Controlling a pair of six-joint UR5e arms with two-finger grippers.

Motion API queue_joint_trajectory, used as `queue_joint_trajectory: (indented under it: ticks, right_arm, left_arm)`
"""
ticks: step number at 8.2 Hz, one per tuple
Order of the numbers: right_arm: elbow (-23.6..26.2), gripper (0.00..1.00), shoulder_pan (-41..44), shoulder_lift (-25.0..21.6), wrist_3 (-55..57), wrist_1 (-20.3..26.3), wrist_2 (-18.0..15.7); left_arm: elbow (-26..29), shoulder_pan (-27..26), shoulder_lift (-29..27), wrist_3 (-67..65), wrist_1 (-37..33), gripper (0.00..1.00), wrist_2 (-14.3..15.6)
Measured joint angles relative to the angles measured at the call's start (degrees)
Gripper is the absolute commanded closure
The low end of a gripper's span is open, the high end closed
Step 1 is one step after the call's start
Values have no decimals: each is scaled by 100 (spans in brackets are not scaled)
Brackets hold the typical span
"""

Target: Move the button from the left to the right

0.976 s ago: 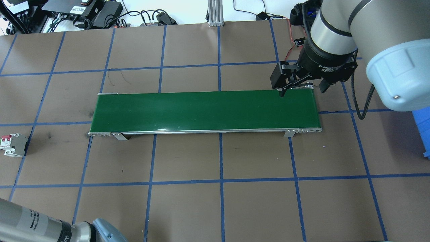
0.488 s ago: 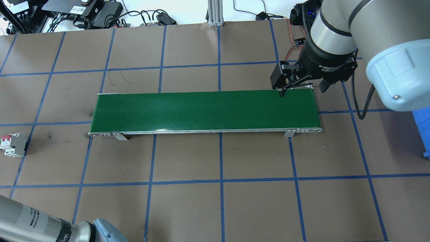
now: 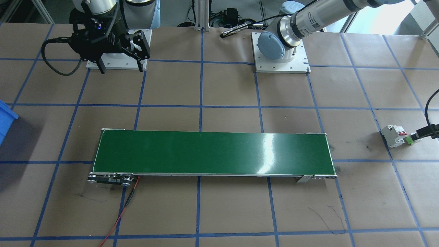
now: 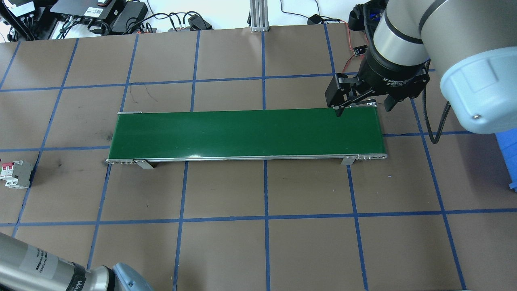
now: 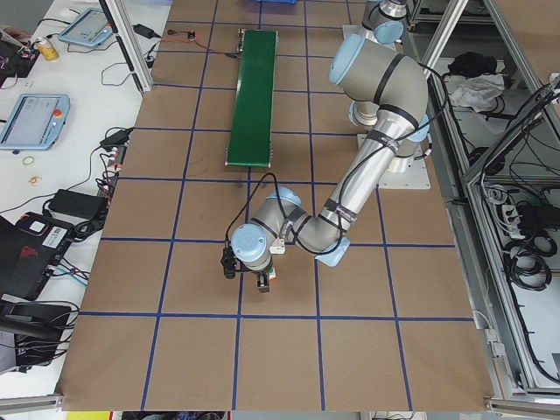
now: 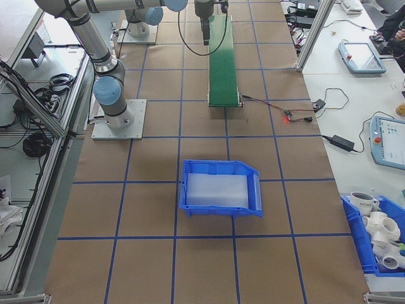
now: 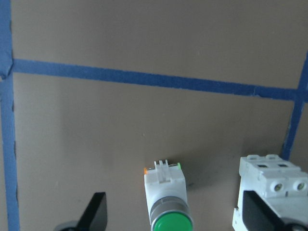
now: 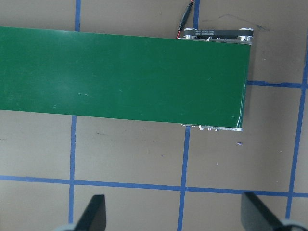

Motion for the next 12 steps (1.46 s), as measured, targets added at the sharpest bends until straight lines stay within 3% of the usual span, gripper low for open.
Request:
queue_joint_trajectory:
  ticks: [2, 3, 5, 9, 12]
  right_arm:
    - [0, 0, 0, 1, 0, 0, 0]
    - [0, 0, 0, -2, 0, 0, 0]
    - [0, 0, 0, -7, 0, 0, 0]
    - [2, 0, 0, 0, 0, 0, 0]
    - [0, 0, 0, 1, 0, 0, 0]
  left_arm:
    - [-39, 3, -11, -20, 100, 6, 76]
    - [-43, 3, -22, -16, 137, 21, 140]
    - [-47, 4, -40, -12, 154, 32, 240]
    - [-48, 4, -48, -52, 157, 87, 287]
    - [-46, 4, -42, -6, 120, 100, 293]
